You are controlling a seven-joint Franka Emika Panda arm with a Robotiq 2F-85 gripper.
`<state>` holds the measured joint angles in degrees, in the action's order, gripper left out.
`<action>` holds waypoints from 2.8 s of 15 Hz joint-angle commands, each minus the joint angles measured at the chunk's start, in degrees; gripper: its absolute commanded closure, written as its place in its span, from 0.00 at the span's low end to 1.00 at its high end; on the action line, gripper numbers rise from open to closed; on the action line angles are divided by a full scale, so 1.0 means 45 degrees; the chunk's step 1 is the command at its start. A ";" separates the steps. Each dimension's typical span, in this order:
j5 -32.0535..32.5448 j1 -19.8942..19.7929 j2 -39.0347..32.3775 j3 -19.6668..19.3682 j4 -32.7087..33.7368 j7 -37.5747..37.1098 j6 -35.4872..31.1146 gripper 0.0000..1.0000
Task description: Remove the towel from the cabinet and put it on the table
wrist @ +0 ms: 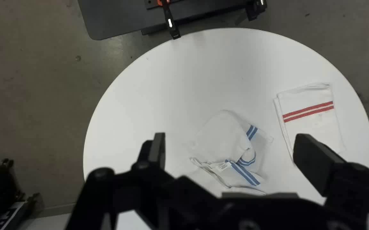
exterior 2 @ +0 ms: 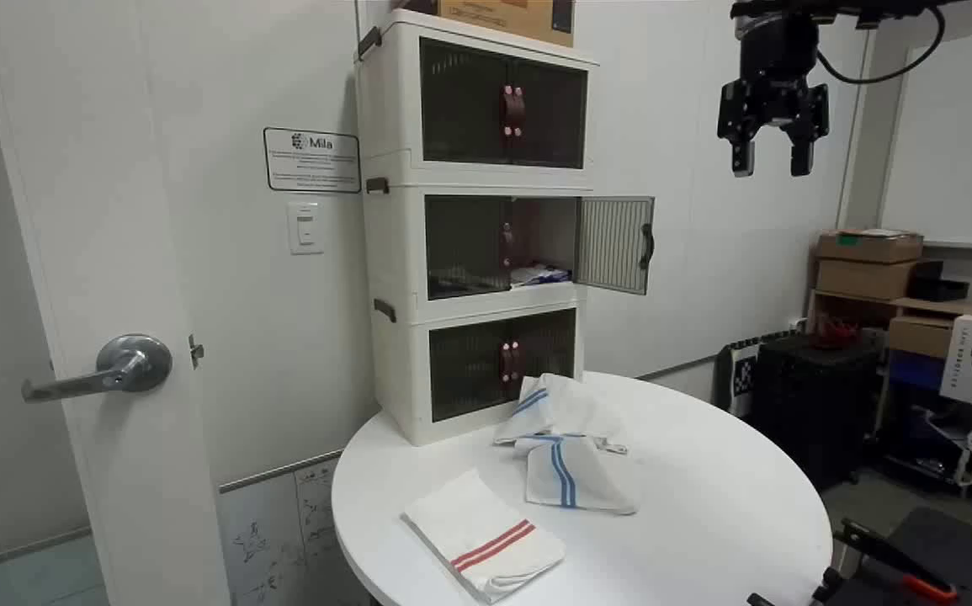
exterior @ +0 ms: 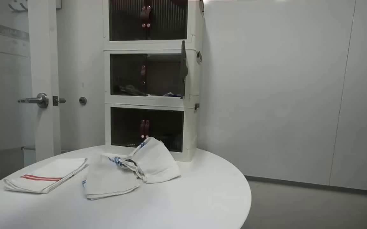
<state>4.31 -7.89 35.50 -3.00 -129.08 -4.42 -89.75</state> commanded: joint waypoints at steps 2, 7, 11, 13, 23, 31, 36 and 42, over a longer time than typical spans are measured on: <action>0.0047 0.0122 -0.0008 -0.0090 0.0028 -0.0049 0.0021 0.00; 0.0047 0.0122 -0.0008 -0.0090 0.0028 -0.0049 0.0021 0.00; 0.0047 0.0122 -0.0008 -0.0090 0.0028 -0.0049 0.0021 0.00; 0.0047 0.0122 -0.0008 -0.0090 0.0028 -0.0049 0.0021 0.00; 0.0019 0.0204 -0.0132 -0.0090 -0.0141 0.0035 -0.0340 0.00; 0.0557 0.0293 -0.0993 -0.0217 -0.0617 0.0841 -0.3865 0.00; 0.0644 0.0371 -0.2298 -0.0329 -0.0408 0.1017 -0.6761 0.00; -0.0256 0.0583 -0.4247 -0.0544 0.0959 0.1408 -0.8057 0.00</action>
<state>6.01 -6.67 21.52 -4.08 -129.98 -0.66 -125.47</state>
